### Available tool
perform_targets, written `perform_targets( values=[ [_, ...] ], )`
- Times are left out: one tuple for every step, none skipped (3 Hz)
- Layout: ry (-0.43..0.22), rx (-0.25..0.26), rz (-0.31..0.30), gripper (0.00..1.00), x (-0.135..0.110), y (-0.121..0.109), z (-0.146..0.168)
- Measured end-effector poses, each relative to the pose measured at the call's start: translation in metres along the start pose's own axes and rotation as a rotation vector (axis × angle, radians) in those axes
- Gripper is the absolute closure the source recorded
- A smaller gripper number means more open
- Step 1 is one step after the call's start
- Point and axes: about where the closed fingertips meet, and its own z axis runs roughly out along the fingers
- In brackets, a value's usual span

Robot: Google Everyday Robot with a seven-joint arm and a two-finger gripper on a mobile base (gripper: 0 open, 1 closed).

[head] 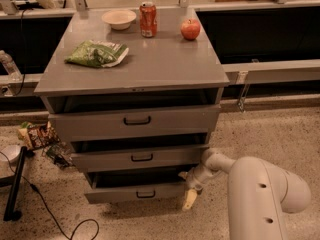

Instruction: Open bottom drawer

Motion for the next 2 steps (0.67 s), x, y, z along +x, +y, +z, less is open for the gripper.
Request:
perform_targets(
  values=[
    [0.011,0.025,0.017,0.22,0.007,0.0,0.014],
    [0.001,0.025,0.019,0.46,0.009,0.005,0.026]
  ],
)
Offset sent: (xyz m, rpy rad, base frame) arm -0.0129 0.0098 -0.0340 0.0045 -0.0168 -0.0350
